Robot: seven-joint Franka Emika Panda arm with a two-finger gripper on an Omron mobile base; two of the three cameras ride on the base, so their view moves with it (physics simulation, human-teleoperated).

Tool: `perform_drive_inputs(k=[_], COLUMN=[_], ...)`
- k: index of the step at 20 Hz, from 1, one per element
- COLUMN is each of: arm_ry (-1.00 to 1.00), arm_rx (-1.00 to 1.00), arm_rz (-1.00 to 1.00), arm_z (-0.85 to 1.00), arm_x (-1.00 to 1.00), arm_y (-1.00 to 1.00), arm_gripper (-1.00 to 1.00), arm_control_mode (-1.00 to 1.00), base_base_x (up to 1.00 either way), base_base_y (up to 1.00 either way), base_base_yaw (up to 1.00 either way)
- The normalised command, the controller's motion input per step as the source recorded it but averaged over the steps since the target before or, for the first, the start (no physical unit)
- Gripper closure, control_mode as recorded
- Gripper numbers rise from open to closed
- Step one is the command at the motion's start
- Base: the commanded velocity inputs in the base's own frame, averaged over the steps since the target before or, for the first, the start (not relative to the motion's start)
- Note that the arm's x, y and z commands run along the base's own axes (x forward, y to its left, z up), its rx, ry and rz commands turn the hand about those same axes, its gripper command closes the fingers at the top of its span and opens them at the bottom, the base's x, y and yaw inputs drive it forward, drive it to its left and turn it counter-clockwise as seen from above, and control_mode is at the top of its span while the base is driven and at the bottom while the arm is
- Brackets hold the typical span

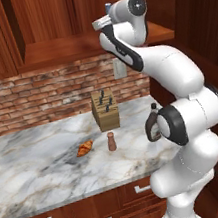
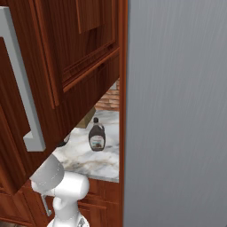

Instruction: There are various items on the counter. Only move the condiments/shakers into the cabinet.

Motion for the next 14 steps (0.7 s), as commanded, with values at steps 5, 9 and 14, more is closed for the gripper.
perform_drive_inputs(k=[5, 9, 14], arm_ry=[0.0, 0.0, -0.01], arm_rx=[0.0, 0.0, 0.0], arm_rz=[0.0, 0.0, 0.0], arm_z=[-0.01, 0.0, 0.0], arm_x=[0.23, 0.0, -0.6], arm_y=[0.0, 0.0, 0.0], arm_gripper=[-1.0, -1.0, -1.0], arm_control_mode=[-1.0, -1.0, -1.0], base_base_x=[0.0, 0.0, 0.0], base_base_y=[0.0, 0.0, 0.0], base_base_yaw=[0.0, 0.0, 0.0])
